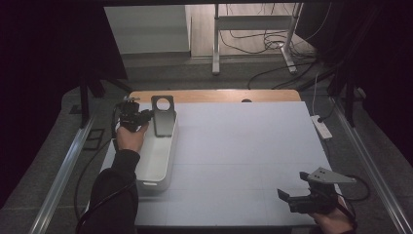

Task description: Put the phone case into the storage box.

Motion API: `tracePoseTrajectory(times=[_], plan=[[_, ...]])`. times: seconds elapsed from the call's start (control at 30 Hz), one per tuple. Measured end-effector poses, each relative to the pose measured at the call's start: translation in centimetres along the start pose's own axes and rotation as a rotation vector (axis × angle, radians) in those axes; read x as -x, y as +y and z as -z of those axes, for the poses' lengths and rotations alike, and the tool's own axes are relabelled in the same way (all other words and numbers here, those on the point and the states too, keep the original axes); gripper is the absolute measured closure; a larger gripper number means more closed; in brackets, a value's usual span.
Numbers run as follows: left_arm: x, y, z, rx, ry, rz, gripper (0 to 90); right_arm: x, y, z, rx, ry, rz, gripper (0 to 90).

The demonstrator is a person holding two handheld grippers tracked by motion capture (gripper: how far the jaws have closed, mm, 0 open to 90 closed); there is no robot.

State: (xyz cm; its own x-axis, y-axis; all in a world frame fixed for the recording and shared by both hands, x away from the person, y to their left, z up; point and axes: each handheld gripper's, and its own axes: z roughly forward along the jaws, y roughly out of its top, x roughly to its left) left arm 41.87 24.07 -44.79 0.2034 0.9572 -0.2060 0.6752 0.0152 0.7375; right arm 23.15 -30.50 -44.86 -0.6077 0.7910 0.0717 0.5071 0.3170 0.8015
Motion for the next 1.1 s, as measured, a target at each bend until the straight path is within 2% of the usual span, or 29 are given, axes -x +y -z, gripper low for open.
tracePoseTrajectory(times=[0.43, 0.5, 0.67, 1.1], plan=[[0.29, -0.05, 0.30, -0.008, -0.030, -0.010, 65.3, 0.01, 0.01, -0.07, -0.006, 0.002, 0.000, 0.0], [0.26, -0.07, 0.39, -0.008, -0.046, -0.017, 64.9, 0.01, 0.01, -0.08, -0.007, 0.002, -0.001, 0.0], [0.40, -0.09, 0.57, -0.016, -0.051, -0.042, 60.8, -0.02, 0.02, -0.12, -0.011, 0.001, 0.001, 0.0], [0.44, -0.31, 0.98, -0.024, -0.079, -0.054, 49.1, -0.04, 0.03, -0.16, -0.016, 0.000, 0.001, 0.0]])
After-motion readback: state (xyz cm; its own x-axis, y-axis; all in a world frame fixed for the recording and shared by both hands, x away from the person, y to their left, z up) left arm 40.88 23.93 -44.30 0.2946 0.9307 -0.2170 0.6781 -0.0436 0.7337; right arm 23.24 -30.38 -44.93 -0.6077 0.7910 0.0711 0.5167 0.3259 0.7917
